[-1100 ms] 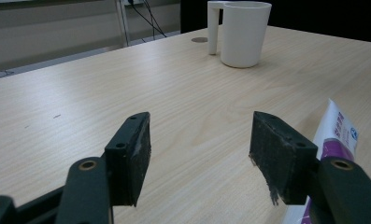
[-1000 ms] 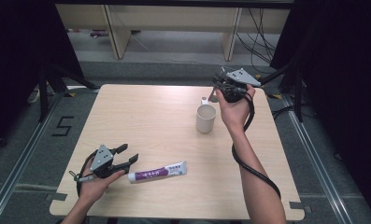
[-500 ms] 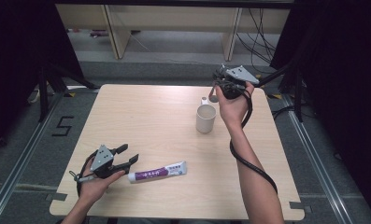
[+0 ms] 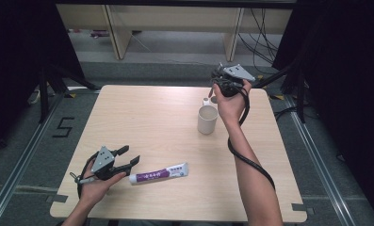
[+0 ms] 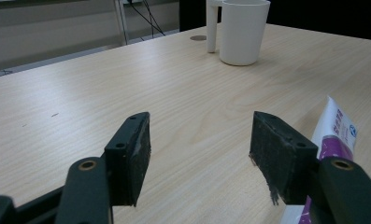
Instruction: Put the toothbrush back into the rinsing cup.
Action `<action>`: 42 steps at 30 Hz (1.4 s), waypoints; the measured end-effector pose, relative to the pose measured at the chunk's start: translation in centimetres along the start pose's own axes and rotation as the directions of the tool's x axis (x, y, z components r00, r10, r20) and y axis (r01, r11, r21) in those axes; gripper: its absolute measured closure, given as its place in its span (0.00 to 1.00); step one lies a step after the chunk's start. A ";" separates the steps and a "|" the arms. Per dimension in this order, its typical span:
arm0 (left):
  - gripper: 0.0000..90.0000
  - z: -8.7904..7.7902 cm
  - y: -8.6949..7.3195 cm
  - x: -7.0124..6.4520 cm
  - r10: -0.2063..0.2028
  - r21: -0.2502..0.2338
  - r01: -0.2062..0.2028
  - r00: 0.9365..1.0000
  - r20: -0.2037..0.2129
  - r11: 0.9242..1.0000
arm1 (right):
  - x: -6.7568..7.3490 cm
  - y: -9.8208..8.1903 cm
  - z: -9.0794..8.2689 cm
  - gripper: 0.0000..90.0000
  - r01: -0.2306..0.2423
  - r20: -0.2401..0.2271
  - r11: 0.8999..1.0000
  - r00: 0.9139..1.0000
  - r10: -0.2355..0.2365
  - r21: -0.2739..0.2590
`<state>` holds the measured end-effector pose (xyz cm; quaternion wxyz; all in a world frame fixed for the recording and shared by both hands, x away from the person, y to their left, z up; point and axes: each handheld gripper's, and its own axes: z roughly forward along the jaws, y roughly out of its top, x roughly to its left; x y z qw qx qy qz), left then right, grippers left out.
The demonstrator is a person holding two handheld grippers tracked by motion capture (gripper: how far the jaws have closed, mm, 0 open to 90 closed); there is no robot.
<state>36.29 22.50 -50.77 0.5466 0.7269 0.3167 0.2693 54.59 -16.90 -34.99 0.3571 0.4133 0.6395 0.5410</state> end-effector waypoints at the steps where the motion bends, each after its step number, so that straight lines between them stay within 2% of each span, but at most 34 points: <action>1: 0.42 0.0 0.0 0.0 0.000 0.001 0.000 1.000 0.000 1.000 | 0.1 0.0 0.1 0.92 -0.005 0.003 1.000 1.000 0.005 0.010; 8: 0.42 0.0 -0.1 -0.1 -0.002 0.001 0.002 1.000 0.006 1.000 | 0.1 -0.4 1.0 0.92 0.006 0.000 1.000 1.000 -0.006 0.021; 11: 0.42 0.0 0.0 -0.1 -0.004 0.003 0.004 1.000 0.006 1.000 | 0.2 -0.7 1.4 0.92 -0.020 0.004 0.999 1.000 0.020 0.038; 12: 0.42 0.0 -0.1 -0.2 -0.010 0.000 0.010 1.000 0.007 1.000 | 0.0 -0.7 1.6 0.92 0.000 -0.001 0.999 1.000 0.000 0.032; 15: 0.42 0.0 0.0 -0.1 -0.002 0.005 0.002 1.000 0.005 1.000 | 0.0 -1.1 1.9 0.92 -0.023 0.009 0.999 1.000 0.023 0.049; 31: 0.42 0.0 0.0 -0.1 -0.001 0.006 0.001 1.000 0.005 1.000 | -0.2 -1.6 2.7 0.92 -0.027 0.007 0.997 1.000 0.027 0.070; 34: 0.42 0.0 0.0 -0.1 0.000 0.006 0.000 1.000 0.006 1.000 | -0.3 -1.6 3.0 0.92 -0.005 -0.001 0.998 1.000 0.005 0.069; 35: 0.42 0.0 0.0 -0.1 0.000 0.007 0.000 1.000 0.005 1.000 | -0.1 -1.6 3.0 0.92 -0.025 0.003 0.997 1.000 0.025 0.073; 39: 0.42 0.0 0.0 -0.1 0.000 0.007 0.000 1.000 0.005 1.000 | -0.2 -2.0 3.3 0.92 -0.009 0.011 0.996 1.000 0.008 0.090; 42: 0.42 -0.1 0.0 -0.1 -0.001 0.007 0.001 1.000 0.004 1.000 | -0.2 -2.2 3.3 0.91 -0.021 0.011 0.995 1.000 0.020 0.096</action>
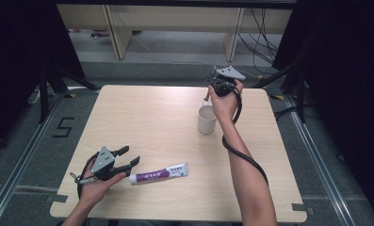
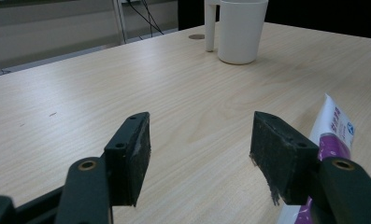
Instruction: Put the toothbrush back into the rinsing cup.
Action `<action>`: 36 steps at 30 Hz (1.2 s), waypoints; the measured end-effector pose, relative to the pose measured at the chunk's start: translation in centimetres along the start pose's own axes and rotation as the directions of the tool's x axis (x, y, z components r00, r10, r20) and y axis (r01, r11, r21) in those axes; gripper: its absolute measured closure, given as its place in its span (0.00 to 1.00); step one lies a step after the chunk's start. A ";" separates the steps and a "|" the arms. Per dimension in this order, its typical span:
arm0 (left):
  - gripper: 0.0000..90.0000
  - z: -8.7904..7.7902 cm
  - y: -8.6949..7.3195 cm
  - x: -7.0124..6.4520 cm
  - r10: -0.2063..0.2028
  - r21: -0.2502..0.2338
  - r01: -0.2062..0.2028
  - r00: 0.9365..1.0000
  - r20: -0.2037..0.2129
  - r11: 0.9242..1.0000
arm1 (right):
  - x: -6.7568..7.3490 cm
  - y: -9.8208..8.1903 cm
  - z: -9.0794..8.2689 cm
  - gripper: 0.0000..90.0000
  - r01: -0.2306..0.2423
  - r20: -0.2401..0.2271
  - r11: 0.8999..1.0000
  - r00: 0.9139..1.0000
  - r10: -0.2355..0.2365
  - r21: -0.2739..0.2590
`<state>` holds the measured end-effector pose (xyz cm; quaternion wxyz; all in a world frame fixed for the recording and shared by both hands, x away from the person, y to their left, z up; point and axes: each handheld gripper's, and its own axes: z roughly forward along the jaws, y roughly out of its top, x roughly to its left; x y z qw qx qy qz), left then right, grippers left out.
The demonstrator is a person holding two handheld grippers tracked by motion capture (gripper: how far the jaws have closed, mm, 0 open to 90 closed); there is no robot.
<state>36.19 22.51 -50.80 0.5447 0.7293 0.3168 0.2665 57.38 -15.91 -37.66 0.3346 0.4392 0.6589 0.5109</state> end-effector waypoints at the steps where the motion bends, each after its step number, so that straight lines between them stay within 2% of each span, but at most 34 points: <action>1: 0.42 0.1 -0.1 0.0 -0.012 -0.014 0.012 1.000 0.006 1.000 | 0.0 0.0 0.1 0.91 0.002 -0.005 1.000 1.000 -0.002 -0.001; 5: 0.42 0.0 0.0 0.1 0.002 -0.003 -0.002 1.000 -0.001 1.000 | 0.0 -0.2 0.3 0.91 -0.003 -0.007 1.000 1.000 0.003 0.009; 8: 0.42 0.0 0.0 0.1 0.002 -0.001 -0.002 1.000 -0.003 1.000 | 0.0 -0.4 0.4 0.91 -0.001 -0.002 1.000 1.000 0.001 0.017; 10: 0.42 0.0 0.0 0.0 0.001 -0.001 -0.001 1.000 -0.002 1.000 | -0.1 -0.5 0.6 0.91 0.020 0.000 1.000 1.000 -0.020 0.021; 12: 0.42 0.0 0.0 0.1 0.002 -0.001 -0.003 1.000 -0.003 1.000 | 0.1 -0.6 0.6 0.91 0.003 0.001 1.000 1.000 -0.003 0.028; 13: 0.42 0.0 -0.1 0.1 0.002 -0.003 -0.002 1.000 -0.002 1.000 | 0.0 -0.6 0.8 0.91 0.017 0.000 1.000 1.000 -0.017 0.025; 14: 0.42 0.1 -0.1 0.1 -0.011 -0.015 0.011 1.000 0.004 1.000 | 0.0 -0.7 0.8 0.91 0.019 0.000 0.999 1.000 -0.019 0.027; 15: 0.42 0.1 -0.1 0.1 -0.010 -0.014 0.010 1.000 0.003 1.000 | 0.1 -0.7 0.8 0.91 -0.005 0.003 0.999 1.000 0.005 0.034; 16: 0.42 0.1 -0.1 0.1 -0.012 -0.013 0.012 1.000 0.004 1.000 | 0.0 -0.8 0.9 0.91 0.016 0.002 0.999 1.000 -0.016 0.028; 19: 0.42 0.0 -0.1 0.1 0.004 -0.004 -0.004 1.000 -0.002 1.000 | 0.1 -0.9 0.9 0.91 0.003 0.000 0.999 1.000 -0.003 0.041; 20: 0.42 0.0 0.0 0.1 0.003 -0.003 -0.003 1.000 -0.002 1.000 | 0.1 -0.9 0.9 0.91 0.013 0.002 0.999 1.000 -0.013 0.045; 22: 0.42 0.1 -0.1 0.1 -0.009 -0.014 0.009 1.000 0.004 1.000 | 0.1 -1.0 1.0 0.91 0.005 -0.003 0.999 1.000 -0.004 0.049; 23: 0.42 0.1 -0.1 0.1 -0.009 -0.014 0.009 1.000 0.004 1.000 | -0.1 -1.1 1.1 0.91 0.029 0.006 0.999 1.000 -0.029 0.044; 30: 0.42 0.0 -0.1 0.1 0.000 -0.003 0.000 1.000 -0.001 1.000 | 0.0 -1.7 1.5 0.91 0.011 -0.001 0.997 1.000 -0.010 0.076; 31: 0.42 0.0 -0.1 0.1 0.000 -0.003 0.000 1.000 -0.001 1.000 | -0.1 -1.8 1.5 0.91 0.023 0.004 0.997 1.000 -0.023 0.072; 32: 0.42 0.0 -0.1 0.1 0.000 -0.003 0.000 1.000 -0.001 1.000 | 0.1 -2.0 1.6 0.91 0.005 0.001 0.997 1.000 -0.005 0.082; 36: 0.42 0.0 -0.1 0.1 0.000 -0.004 0.000 1.000 -0.002 1.000 | 0.0 -2.3 1.9 0.90 0.033 -0.006 0.995 0.999 -0.033 0.095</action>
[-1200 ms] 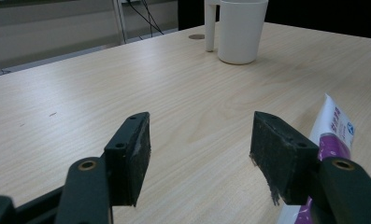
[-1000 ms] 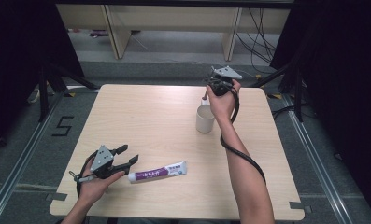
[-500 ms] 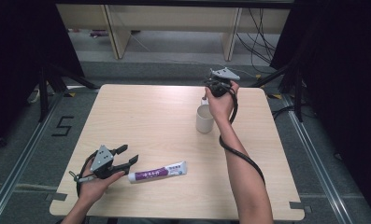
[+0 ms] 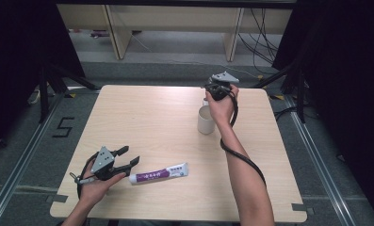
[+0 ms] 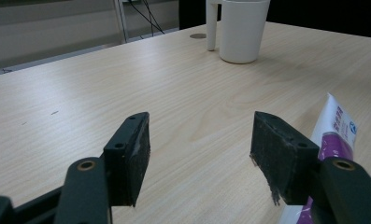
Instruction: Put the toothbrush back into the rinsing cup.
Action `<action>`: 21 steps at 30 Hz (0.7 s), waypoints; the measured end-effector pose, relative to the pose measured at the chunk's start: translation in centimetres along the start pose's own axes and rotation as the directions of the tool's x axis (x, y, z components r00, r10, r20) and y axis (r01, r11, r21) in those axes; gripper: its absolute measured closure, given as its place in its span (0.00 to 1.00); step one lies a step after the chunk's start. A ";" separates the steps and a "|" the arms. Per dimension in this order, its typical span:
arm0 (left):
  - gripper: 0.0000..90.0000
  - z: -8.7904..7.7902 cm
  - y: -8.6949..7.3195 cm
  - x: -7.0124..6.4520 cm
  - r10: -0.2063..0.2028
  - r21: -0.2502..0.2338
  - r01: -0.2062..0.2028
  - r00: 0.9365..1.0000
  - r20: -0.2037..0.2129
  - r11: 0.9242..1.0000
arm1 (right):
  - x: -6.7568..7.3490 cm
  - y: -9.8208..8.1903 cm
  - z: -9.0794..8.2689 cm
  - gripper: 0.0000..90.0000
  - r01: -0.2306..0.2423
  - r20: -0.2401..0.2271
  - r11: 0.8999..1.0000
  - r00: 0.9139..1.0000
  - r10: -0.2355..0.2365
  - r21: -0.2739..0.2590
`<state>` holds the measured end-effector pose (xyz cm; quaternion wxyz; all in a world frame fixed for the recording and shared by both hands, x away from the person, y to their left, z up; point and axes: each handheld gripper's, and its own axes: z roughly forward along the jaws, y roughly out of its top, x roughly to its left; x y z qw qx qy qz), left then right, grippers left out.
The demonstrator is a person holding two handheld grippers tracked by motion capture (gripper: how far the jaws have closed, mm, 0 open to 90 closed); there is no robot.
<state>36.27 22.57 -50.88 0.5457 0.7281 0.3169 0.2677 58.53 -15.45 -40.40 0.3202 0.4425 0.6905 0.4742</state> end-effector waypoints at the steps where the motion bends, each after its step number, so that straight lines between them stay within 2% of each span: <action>1: 0.42 0.0 0.0 0.0 0.000 0.000 0.000 1.000 0.000 1.000 | 0.0 0.0 0.0 0.90 0.000 0.000 1.000 1.000 0.000 0.000; 2: 0.42 0.0 0.0 0.0 0.000 0.000 0.000 1.000 0.000 1.000 | 0.1 -0.1 0.0 0.90 -0.017 0.001 1.000 1.000 0.017 0.004; 5: 0.42 0.0 0.0 0.0 -0.001 0.001 0.001 1.000 0.001 1.000 | 0.1 -0.2 0.2 0.90 -0.026 0.000 1.000 1.000 0.026 0.015; 9: 0.42 0.0 0.0 0.0 0.000 -0.001 0.000 1.000 -0.001 1.000 | 0.0 -0.4 0.2 0.90 -0.016 0.006 1.000 1.000 0.015 0.025; 12: 0.42 0.0 0.0 0.0 0.002 0.001 -0.002 1.000 0.000 1.000 | 0.1 -0.6 0.3 0.90 -0.033 0.007 0.999 0.999 0.033 0.030; 13: 0.42 0.0 0.0 0.0 0.000 0.001 0.000 1.000 0.001 1.000 | -0.1 -0.7 0.4 0.90 -0.016 0.009 0.999 1.000 0.016 0.038; 15: 0.42 0.0 0.0 0.0 0.000 0.001 0.000 1.000 0.000 1.000 | 0.0 -1.0 0.5 0.89 -0.031 0.011 0.998 0.999 0.031 0.046; 16: 0.42 0.0 0.0 0.0 0.000 0.000 0.000 1.000 0.000 1.000 | -0.1 -1.1 0.5 0.89 -0.018 0.009 0.999 1.000 0.017 0.050; 17: 0.42 0.0 0.0 0.0 -0.002 -0.002 0.002 1.000 0.000 1.000 | 0.0 -1.2 0.6 0.85 -0.034 0.010 0.998 0.999 0.033 0.061; 18: 0.42 0.0 0.0 0.0 -0.002 -0.002 0.002 1.000 0.000 1.000 | 0.0 -1.2 0.6 0.85 -0.034 0.010 0.998 0.999 0.033 0.061; 21: 0.42 0.0 0.0 0.0 0.001 -0.001 -0.001 1.000 0.000 1.000 | 0.0 -1.4 0.7 0.76 -0.037 0.011 0.997 0.999 0.036 0.067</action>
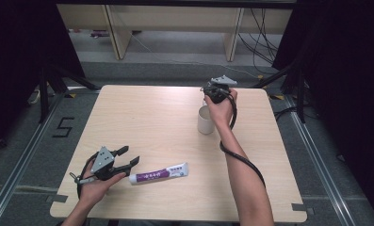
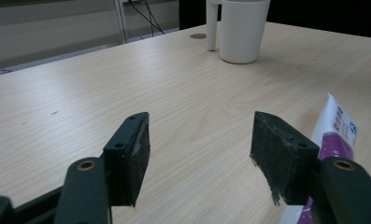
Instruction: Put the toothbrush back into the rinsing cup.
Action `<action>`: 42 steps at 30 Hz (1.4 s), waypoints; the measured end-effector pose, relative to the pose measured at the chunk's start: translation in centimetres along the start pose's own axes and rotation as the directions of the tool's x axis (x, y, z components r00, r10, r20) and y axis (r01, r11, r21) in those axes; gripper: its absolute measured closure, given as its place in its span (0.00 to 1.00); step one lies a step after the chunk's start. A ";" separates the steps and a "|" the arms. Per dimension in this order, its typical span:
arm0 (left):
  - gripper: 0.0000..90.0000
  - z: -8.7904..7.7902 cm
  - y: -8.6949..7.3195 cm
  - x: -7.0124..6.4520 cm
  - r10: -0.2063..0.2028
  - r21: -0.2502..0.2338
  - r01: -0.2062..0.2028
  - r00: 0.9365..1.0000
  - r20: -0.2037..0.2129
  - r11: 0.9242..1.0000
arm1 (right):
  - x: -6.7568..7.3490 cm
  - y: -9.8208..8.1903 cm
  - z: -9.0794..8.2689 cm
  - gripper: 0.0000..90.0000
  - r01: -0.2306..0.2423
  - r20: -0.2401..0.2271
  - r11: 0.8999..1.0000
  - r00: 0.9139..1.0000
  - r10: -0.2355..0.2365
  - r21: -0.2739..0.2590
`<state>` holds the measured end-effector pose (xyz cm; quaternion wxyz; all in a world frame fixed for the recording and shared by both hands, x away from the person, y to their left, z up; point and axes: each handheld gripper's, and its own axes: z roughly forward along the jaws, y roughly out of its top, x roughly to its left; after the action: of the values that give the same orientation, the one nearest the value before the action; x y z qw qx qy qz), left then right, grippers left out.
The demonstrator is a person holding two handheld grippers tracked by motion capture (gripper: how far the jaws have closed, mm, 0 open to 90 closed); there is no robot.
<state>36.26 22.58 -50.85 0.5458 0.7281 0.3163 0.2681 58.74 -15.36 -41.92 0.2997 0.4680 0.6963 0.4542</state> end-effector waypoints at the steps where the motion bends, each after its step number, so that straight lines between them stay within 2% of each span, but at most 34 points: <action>1: 0.42 0.0 0.0 0.0 0.003 0.000 -0.003 1.000 0.000 1.000 | 0.1 0.0 0.0 0.72 0.000 0.008 1.000 1.000 0.000 0.018; 3: 0.42 0.1 0.0 -0.1 -0.010 -0.009 0.010 1.000 0.006 1.000 | 0.2 0.0 -0.2 0.66 -0.013 0.009 0.999 1.000 0.012 0.036; 4: 0.42 0.1 0.0 -0.1 -0.012 -0.010 0.012 1.000 0.008 1.000 | 0.1 -0.1 -0.2 0.63 -0.001 0.005 0.999 1.000 0.001 0.032; 5: 0.42 0.0 0.2 -0.1 -0.002 -0.002 0.002 1.000 0.004 1.000 | 0.2 -0.1 -0.5 0.57 -0.023 0.014 0.998 1.000 0.023 0.057; 7: 0.42 0.0 0.2 -0.2 -0.001 -0.002 0.001 1.000 0.008 1.000 | 0.1 -0.2 -0.6 0.55 -0.012 0.019 0.999 1.000 0.011 0.053; 8: 0.41 0.0 0.3 -0.3 -0.004 -0.001 0.004 1.000 0.010 1.000 | 0.1 -0.3 -0.9 0.53 -0.023 0.011 0.998 1.000 0.022 0.065; 9: 0.41 0.1 0.3 -0.3 -0.004 0.000 0.004 1.000 0.011 1.000 | 0.4 -0.3 -1.2 0.51 -0.056 0.010 0.996 0.998 0.055 0.075; 10: 0.41 0.1 0.4 -0.3 -0.008 -0.002 0.008 1.000 0.013 1.000 | 0.1 -0.4 -1.3 0.49 -0.028 0.010 0.997 1.000 0.028 0.076; 12: 0.41 0.1 0.6 -0.3 -0.009 -0.010 0.009 1.000 0.023 1.000 | 0.1 -0.6 -1.9 0.46 -0.011 0.004 0.995 1.000 0.010 0.096; 13: 0.41 0.0 0.8 -0.3 -0.011 0.001 0.011 1.000 0.020 1.000 | 0.0 -0.7 -2.2 0.45 -0.005 -0.001 0.995 1.000 0.005 0.103; 15: 0.40 0.1 1.0 -0.3 -0.012 -0.005 0.012 0.999 0.032 1.000 | 0.0 -0.8 -3.0 0.43 -0.015 -0.007 0.995 1.000 0.016 0.100; 19: 0.40 0.3 1.5 -0.8 0.000 0.018 -0.001 0.998 0.063 1.000 | 0.0 -0.8 -4.8 0.36 -0.017 -0.011 0.993 1.000 0.018 0.116; 20: 0.40 0.7 1.8 -1.1 0.000 0.021 -0.002 0.996 0.088 1.000 | -0.1 -1.1 -5.5 0.36 -0.024 -0.024 0.994 0.999 0.027 0.107; 22: 0.40 0.8 2.0 -1.2 0.006 0.036 -0.010 0.996 0.092 0.999 | -0.1 -1.3 -5.9 0.37 -0.020 -0.035 0.994 0.999 0.023 0.106; 23: 0.40 1.2 2.1 -1.4 0.001 0.028 -0.004 0.994 0.110 1.000 | 0.0 -1.6 -6.3 0.37 -0.037 -0.046 0.993 0.998 0.042 0.110; 24: 0.40 1.5 2.4 -1.6 -0.003 0.033 -0.001 0.992 0.123 0.999 | -0.1 -2.2 -7.0 0.38 -0.025 -0.066 0.993 0.997 0.033 0.118; 25: 0.40 1.6 2.6 -1.8 -0.003 0.045 -0.002 0.992 0.123 0.999 | 0.0 -2.5 -7.4 0.39 -0.043 -0.071 0.991 0.996 0.052 0.128; 31: 0.40 2.5 3.3 -2.3 -0.018 0.053 0.009 0.988 0.156 0.999 | -0.1 -4.4 -9.2 0.50 -0.041 -0.107 0.987 0.993 0.058 0.157; 36: 0.40 3.1 3.7 -2.6 -0.024 0.065 0.013 0.983 0.179 0.998 | -0.1 -5.7 -11.0 0.59 -0.021 -0.119 0.986 0.992 0.041 0.163; 37: 0.40 3.2 3.7 -2.7 -0.030 0.058 0.019 0.982 0.188 0.998 | -0.2 -6.0 -11.3 0.60 -0.025 -0.111 0.986 0.993 0.044 0.166; 38: 0.41 3.3 3.8 -2.8 -0.024 0.070 0.011 0.982 0.187 0.997 | 0.0 -6.3 -11.6 0.60 -0.046 -0.111 0.984 0.992 0.066 0.171; 39: 0.41 3.4 3.9 -2.9 -0.020 0.073 0.006 0.981 0.193 0.997 | -0.3 -6.9 -12.0 0.62 -0.002 -0.106 0.985 0.994 0.021 0.171; 41: 0.41 3.4 3.9 -3.0 -0.019 0.077 0.003 0.980 0.197 0.997 | -0.2 -7.1 -12.2 0.62 -0.002 -0.100 0.984 0.995 0.020 0.180; 42: 0.41 3.4 4.0 -3.1 -0.024 0.074 0.009 0.979 0.202 0.997 | -0.1 -7.5 -12.3 0.62 -0.022 -0.107 0.983 0.993 0.042 0.184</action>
<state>37.43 17.34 -48.05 0.5503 0.7685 0.2746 0.1764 45.55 -20.87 -43.71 0.2095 0.4789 0.7428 0.4184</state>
